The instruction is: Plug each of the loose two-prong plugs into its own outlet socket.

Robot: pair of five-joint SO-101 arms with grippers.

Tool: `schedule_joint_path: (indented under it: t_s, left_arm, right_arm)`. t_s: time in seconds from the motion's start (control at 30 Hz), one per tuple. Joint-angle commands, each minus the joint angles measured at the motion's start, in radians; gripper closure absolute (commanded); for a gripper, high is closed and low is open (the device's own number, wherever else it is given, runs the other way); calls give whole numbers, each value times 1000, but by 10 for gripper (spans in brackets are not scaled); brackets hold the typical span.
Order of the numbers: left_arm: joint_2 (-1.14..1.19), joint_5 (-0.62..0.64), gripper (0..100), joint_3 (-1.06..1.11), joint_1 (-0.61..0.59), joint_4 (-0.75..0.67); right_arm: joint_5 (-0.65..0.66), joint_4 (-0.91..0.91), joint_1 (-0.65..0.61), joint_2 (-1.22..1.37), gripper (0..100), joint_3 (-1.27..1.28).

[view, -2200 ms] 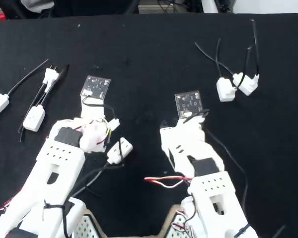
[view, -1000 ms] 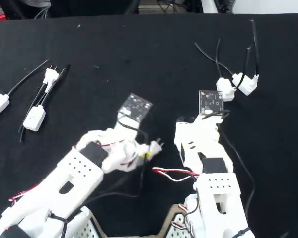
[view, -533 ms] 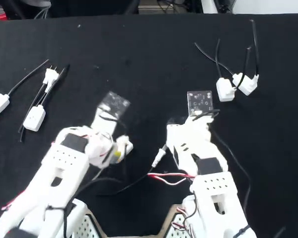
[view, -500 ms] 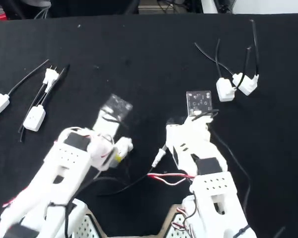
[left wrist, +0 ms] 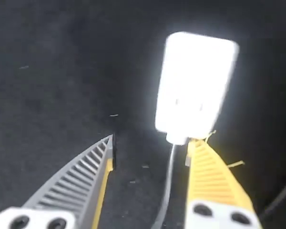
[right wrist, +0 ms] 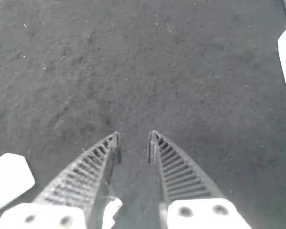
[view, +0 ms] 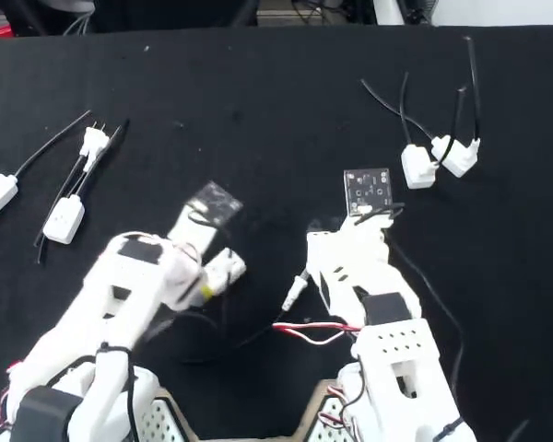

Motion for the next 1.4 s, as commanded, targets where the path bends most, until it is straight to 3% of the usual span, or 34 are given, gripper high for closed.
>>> schedule_joint_path:
  t_s: [0.0, 0.23, 0.53, 0.87, 1.13, 1.37]
  left_arm:
    - [-11, 9, 758, -59, -122, -31]
    - [-8, 118, 758, -111, -185, -32]
    - [-9, 126, 758, -104, -153, -21]
    - [-9, 184, 758, -105, -147, -29]
    - [-9, 209, 758, -116, -145, -58]
    - [-9, 209, 758, -119, -145, -66]
  right_arm:
    - [-3, -26, -15, -27, 910, -15]
    - [-3, -26, -17, -27, 910, -13]
    - [-5, -8, -84, 42, 910, -44]
    - [-17, 201, -123, 424, 909, -331]
    - [-141, 423, -181, 705, 909, -590]
    - [-149, 562, -180, 851, 909, -725]
